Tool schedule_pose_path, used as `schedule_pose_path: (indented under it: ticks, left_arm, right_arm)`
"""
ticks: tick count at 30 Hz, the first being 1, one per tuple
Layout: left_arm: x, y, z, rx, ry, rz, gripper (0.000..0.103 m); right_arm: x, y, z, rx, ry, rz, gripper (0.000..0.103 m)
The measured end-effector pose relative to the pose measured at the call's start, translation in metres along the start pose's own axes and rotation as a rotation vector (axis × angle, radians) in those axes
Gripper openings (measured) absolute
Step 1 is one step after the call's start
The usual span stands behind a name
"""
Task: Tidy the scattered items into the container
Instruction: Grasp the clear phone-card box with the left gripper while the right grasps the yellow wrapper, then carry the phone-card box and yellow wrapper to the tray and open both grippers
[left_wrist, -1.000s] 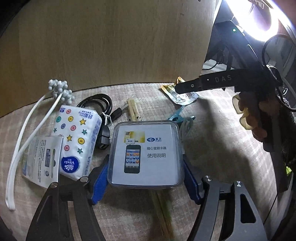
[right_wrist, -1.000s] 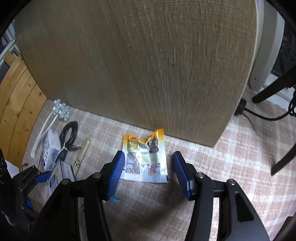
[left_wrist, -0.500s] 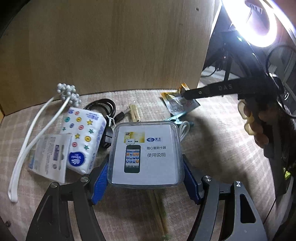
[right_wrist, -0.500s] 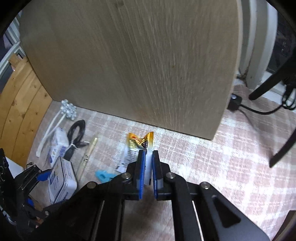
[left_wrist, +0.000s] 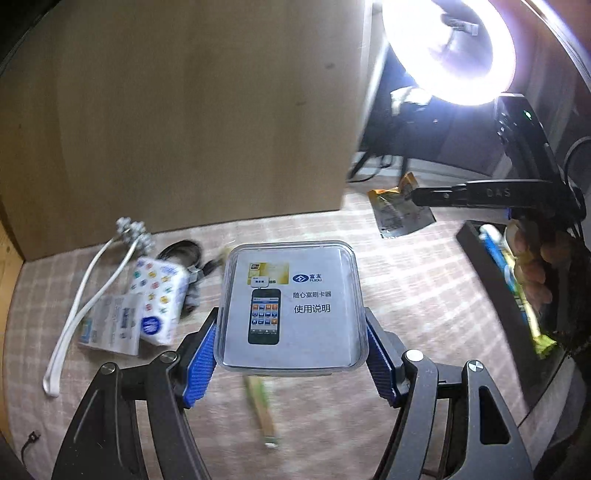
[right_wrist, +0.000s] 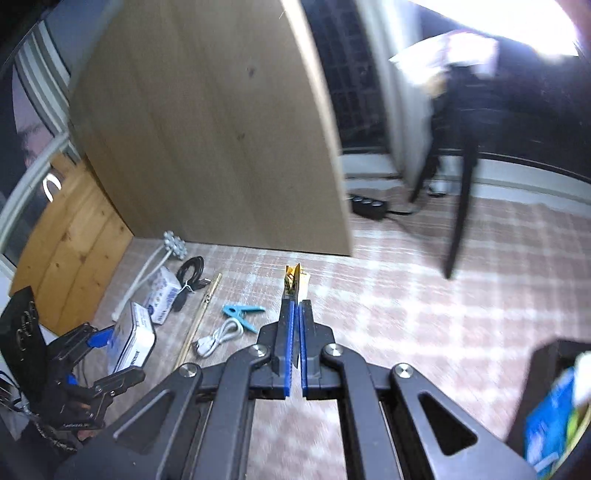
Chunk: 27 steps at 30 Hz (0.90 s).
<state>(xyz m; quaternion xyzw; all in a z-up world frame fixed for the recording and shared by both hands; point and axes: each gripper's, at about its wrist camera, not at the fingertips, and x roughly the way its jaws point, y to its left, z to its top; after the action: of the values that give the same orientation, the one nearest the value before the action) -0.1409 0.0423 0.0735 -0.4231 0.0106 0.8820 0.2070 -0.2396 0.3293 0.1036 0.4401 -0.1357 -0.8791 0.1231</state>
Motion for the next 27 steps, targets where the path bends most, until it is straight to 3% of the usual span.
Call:
schedule_pose_path:
  ticks: [8, 15, 22, 27]
  left_arm:
    - [-0.013, -0.09, 0.016, 0.119, -0.036, -0.119, 0.068]
    - [-0.005, -0.196, 0.025, 0.261, -0.032, -0.264, 0.068]
    - [0.003, -0.302, 0.028, 0.413, -0.026, -0.385, 0.068]
    - [0.004, -0.362, 0.028, 0.49, -0.023, -0.454, 0.068]
  right_arm:
    - [-0.12, -0.065, -0.042, 0.122, -0.123, -0.106, 0.003]
    - [-0.226, -0.152, -0.07, 0.268, -0.212, -0.287, 0.003]
    - [-0.281, -0.225, -0.097, 0.359, -0.258, -0.416, 0.003]
    - [-0.294, -0.262, -0.106, 0.386, -0.256, -0.471, 0.003]
